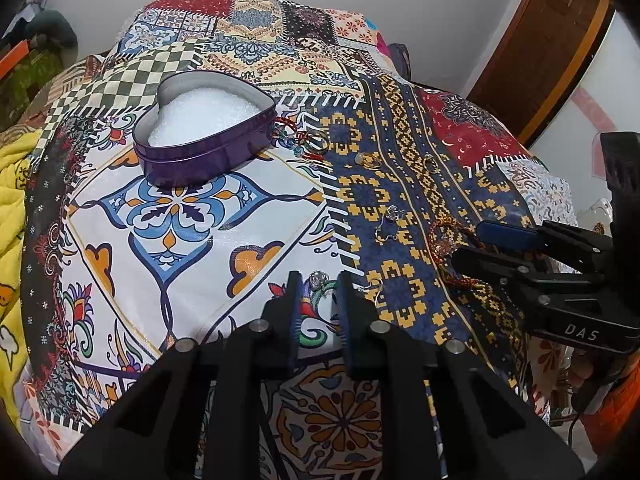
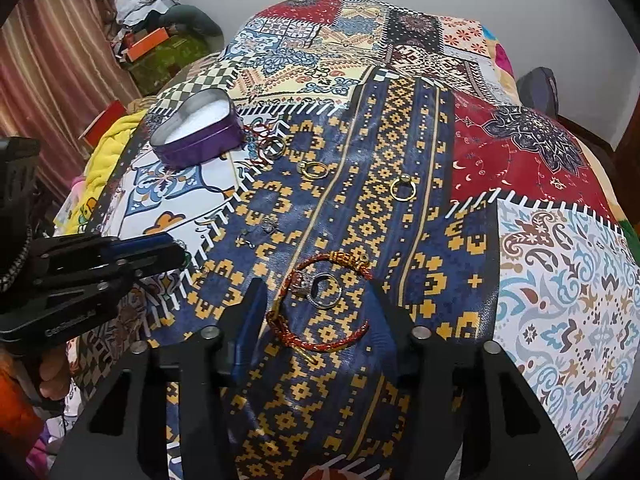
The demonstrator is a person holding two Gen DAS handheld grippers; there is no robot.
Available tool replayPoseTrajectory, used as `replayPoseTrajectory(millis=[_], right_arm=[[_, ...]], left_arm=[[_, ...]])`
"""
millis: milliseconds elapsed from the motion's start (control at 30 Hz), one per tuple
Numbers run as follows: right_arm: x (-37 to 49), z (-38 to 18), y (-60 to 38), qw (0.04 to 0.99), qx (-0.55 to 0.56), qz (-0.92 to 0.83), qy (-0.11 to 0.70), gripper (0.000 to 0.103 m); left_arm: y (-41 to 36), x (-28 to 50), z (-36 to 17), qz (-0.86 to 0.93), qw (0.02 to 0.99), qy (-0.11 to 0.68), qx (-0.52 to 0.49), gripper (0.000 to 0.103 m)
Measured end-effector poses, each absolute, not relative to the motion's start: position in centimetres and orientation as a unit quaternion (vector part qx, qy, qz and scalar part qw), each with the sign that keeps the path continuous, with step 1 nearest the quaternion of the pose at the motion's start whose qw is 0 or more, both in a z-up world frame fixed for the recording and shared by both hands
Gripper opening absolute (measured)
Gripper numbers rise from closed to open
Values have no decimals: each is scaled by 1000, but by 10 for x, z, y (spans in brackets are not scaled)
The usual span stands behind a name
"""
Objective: Organize jewelry
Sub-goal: 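Grasp a silver earring with the left tool while the right tool grasps a small ring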
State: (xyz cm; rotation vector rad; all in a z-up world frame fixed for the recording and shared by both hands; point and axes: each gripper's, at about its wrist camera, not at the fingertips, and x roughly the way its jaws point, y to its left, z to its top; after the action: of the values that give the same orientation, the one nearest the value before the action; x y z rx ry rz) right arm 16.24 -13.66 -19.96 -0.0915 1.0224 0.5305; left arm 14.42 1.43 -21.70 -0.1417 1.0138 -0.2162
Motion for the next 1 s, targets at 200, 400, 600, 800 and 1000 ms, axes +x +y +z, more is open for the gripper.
replayPoseTrajectory(millis=[200, 400, 600, 800, 1000], right_arm=[[169, -208, -135, 825, -28, 259, 501, 24], [172, -213, -134, 825, -25, 260, 501, 17], [172, -211, -131, 828, -26, 262, 495, 12], [167, -197, -133, 838, -26, 261, 478, 11], [163, -175, -126, 853, -23, 262, 450, 11]], left_arm=[[14, 148, -220, -107, 866, 483, -67, 9], [13, 146, -219, -107, 869, 479, -66, 9], [13, 144, -217, -100, 871, 476, -64, 9], [20, 138, -205, -91, 879, 463, -69, 9], [31, 132, -184, -76, 893, 438, -73, 9]])
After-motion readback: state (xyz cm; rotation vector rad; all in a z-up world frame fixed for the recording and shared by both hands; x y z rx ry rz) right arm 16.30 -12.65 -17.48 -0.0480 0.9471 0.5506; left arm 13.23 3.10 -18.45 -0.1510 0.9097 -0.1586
